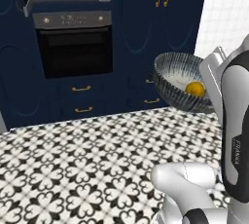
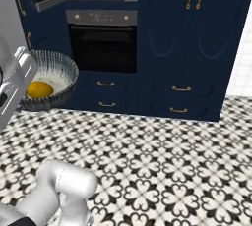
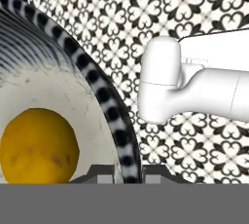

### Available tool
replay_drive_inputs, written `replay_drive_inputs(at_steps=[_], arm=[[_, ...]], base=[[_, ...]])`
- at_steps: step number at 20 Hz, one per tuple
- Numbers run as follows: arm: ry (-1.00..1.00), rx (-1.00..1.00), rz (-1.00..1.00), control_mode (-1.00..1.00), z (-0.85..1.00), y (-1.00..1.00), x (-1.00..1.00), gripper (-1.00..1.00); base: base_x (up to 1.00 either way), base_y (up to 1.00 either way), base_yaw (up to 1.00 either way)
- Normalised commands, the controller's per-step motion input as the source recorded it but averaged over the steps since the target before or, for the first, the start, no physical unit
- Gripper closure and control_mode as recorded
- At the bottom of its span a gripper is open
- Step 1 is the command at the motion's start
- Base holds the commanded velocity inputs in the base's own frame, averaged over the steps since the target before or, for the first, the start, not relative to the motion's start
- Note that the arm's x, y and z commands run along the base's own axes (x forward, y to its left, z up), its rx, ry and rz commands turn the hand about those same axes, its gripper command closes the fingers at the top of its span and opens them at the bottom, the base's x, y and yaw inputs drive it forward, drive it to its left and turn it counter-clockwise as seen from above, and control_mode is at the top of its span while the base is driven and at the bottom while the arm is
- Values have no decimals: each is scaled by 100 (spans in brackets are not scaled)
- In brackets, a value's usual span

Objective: Pick the lemon from the sink and place it in the bowl. Then pick the bowl and place it in the microwave. Then close the microwave door and press the start button.

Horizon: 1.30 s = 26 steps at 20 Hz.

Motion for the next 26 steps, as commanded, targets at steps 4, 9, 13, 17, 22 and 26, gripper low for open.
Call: replay_drive_inputs(at_steps=[4,9,13,17,22,26], arm=[[0,0,0,100,0,0,0,100],[0,0,0,100,0,0,0,100],[0,0,0,100,0,0,0,100],[0,0,0,100,0,0,0,100],[0,0,0,100,0,0,0,100],[0,0,0,100,0,0,0,100]], base=[[100,37,1],[100,55,0],[100,67,0],[100,54,0],[100,10,1],[100,-5,8]])
